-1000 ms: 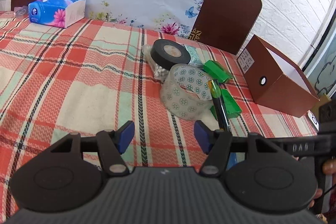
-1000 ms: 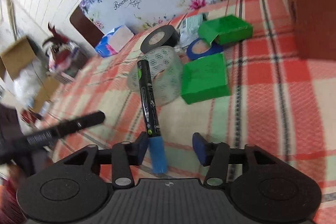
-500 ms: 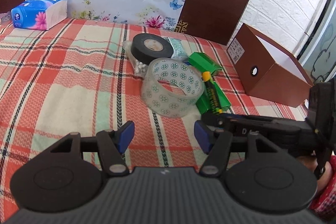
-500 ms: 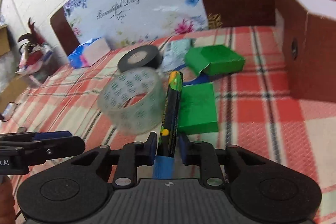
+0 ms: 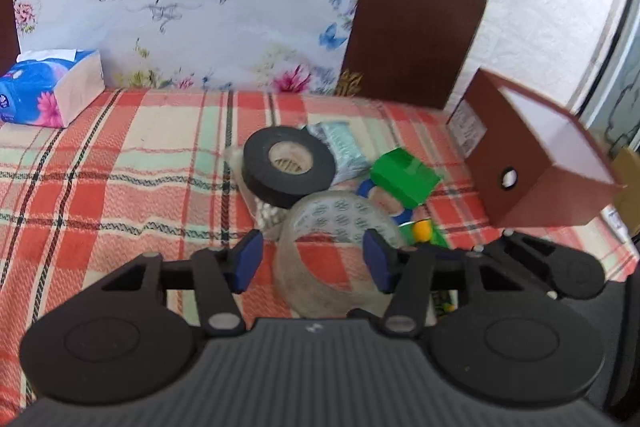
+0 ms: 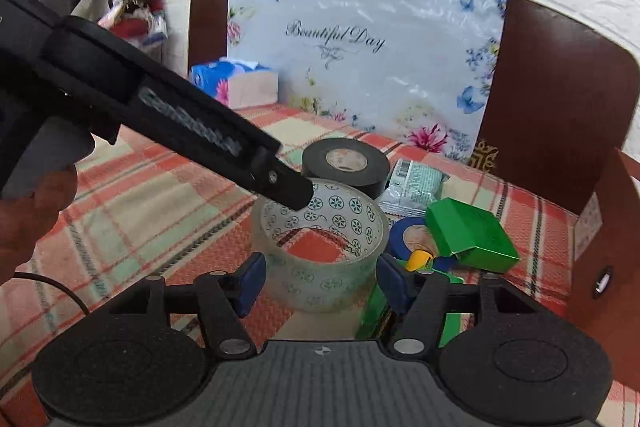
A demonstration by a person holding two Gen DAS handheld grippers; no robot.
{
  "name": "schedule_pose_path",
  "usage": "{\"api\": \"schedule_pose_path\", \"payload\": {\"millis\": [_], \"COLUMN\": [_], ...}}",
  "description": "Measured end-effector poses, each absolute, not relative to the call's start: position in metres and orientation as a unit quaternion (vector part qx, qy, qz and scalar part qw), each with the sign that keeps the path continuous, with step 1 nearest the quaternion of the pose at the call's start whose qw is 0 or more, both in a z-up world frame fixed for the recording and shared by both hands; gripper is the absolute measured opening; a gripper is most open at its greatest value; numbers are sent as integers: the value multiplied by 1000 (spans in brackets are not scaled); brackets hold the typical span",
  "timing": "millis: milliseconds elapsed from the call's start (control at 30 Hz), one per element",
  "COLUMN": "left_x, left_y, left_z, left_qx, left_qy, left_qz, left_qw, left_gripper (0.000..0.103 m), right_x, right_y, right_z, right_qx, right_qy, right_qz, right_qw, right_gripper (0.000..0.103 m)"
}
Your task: Organize objects
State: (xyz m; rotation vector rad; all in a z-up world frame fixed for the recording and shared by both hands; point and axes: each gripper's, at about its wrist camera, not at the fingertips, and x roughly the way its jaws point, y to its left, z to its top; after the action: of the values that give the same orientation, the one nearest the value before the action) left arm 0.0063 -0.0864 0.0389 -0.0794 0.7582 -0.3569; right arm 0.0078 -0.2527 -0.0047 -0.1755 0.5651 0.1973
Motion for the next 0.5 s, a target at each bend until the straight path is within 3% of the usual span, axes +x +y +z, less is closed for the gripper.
{"api": "schedule_pose_path", "payload": {"millis": [67,100,267,500], "left_x": [21,27,17,-3], "left_y": [-89,-88,-78,-101], "left_z": [25,18,18,70], "left_qx": [-40,-40,-55,-36], "left_qy": [399,411,404,353], "left_qz": [-174,-165,-151,-174], "left_qw": [899,896,900,919], "left_gripper": [32,30,28,28], "right_x": [21,27,32,-8], "right_y": [-248,-245,-239,-252], "right_z": [-11,-15,-17,20], "right_qx": [-93,-98,-104,-123], "right_qy": [284,285,272,185], "right_qz": [99,100,108,67], "right_qw": [949,948,950,973], "right_gripper": [76,80,84,84]}}
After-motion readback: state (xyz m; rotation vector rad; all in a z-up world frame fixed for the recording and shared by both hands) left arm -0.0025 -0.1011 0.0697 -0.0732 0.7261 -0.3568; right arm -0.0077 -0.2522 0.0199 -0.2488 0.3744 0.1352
